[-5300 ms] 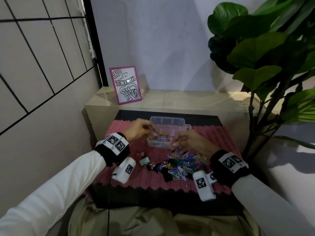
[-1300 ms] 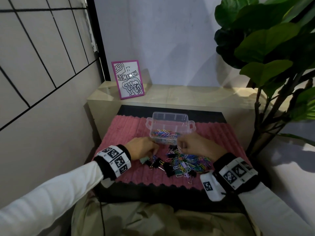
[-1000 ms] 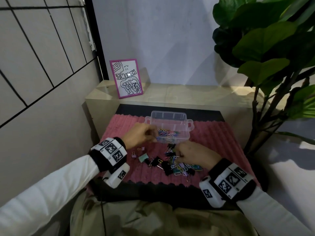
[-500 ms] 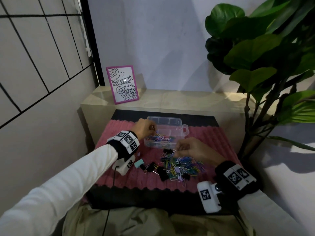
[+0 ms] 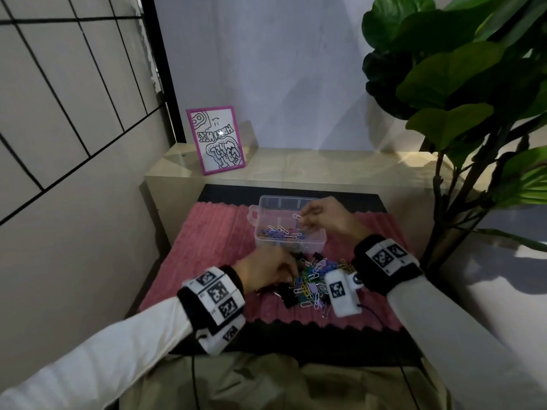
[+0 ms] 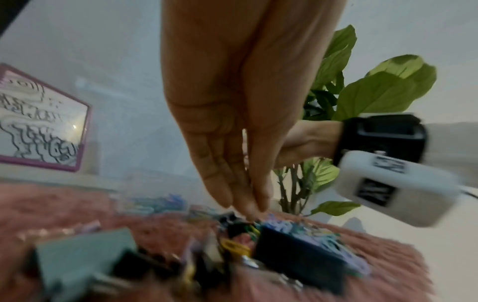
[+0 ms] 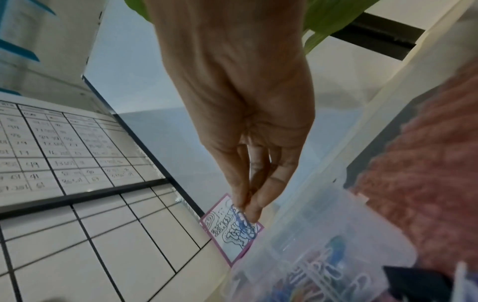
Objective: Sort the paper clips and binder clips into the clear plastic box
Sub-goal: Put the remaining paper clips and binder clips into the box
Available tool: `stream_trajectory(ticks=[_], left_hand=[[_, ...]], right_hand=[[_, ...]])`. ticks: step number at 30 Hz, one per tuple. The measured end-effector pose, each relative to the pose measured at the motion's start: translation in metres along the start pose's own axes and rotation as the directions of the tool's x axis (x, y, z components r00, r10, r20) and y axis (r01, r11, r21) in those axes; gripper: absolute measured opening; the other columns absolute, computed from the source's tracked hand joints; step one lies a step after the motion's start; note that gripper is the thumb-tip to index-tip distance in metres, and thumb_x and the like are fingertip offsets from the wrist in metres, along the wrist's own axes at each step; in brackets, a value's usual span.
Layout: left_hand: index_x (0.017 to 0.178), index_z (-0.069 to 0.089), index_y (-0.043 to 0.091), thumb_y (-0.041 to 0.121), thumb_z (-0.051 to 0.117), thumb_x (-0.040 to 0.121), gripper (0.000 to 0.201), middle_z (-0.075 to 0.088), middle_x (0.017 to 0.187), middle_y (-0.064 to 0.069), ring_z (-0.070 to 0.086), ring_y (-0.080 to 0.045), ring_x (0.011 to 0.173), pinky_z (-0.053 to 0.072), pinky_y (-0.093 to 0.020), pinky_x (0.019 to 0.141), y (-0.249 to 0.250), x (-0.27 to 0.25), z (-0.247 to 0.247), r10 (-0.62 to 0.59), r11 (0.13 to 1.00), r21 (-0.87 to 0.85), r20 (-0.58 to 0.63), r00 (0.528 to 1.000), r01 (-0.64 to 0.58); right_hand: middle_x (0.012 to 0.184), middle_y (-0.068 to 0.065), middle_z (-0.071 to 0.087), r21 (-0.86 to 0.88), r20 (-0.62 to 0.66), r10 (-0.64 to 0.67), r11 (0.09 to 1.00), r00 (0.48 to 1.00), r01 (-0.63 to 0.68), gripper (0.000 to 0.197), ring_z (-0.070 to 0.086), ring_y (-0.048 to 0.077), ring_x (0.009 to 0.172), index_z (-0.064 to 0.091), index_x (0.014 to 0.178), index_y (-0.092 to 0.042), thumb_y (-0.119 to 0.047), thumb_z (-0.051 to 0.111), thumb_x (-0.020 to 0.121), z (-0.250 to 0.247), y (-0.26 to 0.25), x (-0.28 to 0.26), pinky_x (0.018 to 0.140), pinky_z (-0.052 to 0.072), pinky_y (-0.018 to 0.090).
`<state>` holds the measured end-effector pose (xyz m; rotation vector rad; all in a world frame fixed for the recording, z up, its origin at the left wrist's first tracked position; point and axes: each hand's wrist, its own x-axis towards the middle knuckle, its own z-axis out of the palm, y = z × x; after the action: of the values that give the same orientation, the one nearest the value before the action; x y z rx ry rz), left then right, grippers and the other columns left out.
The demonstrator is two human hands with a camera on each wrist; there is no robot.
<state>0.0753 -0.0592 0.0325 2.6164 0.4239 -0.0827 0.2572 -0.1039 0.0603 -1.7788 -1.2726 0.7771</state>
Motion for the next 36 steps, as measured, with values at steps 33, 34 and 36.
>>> stream_trajectory(ticks=[33,34,36], left_hand=[[0.094,0.068,-0.004,0.004,0.068,0.076,0.019,0.066,0.077,-0.002,0.061,0.005,0.057,0.046,-0.005,0.059,-0.051,0.023,-0.062,-0.268,0.890,-0.415,-0.135,0.954,0.192],[0.094,0.068,-0.002,0.005,0.068,0.077,0.019,0.066,0.076,-0.001,0.061,0.006,0.057,0.045,-0.005,0.058,-0.051,0.025,-0.066,-0.280,0.897,-0.392,-0.146,0.949,0.205],[0.093,0.069,0.004,0.013,0.069,0.077,0.018,0.068,0.081,-0.003,0.060,0.000,0.066,0.043,-0.010,0.064,-0.052,0.030,-0.071,-0.289,0.937,-0.257,-0.182,0.940,0.238]], right_hand=[[0.100,0.000,0.052,-0.669,0.298,-0.087,0.692,0.951,0.273,0.030,0.050,0.017,0.092,0.054,0.096,-0.010,-0.032,0.068,0.080,0.044,0.029,-0.060,0.066,0.036,0.029],[0.094,-0.001,0.052,-0.646,0.305,-0.088,0.712,0.948,0.274,0.026,0.050,0.016,0.087,0.056,0.094,-0.011,-0.027,0.069,0.079,0.043,0.029,-0.059,0.063,0.036,0.029],[0.085,-0.006,0.053,-0.606,0.303,-0.087,0.751,0.949,0.262,0.018,0.051,0.012,0.079,0.059,0.089,-0.013,-0.019,0.070,0.078,0.039,0.030,-0.056,0.061,0.040,0.028]])
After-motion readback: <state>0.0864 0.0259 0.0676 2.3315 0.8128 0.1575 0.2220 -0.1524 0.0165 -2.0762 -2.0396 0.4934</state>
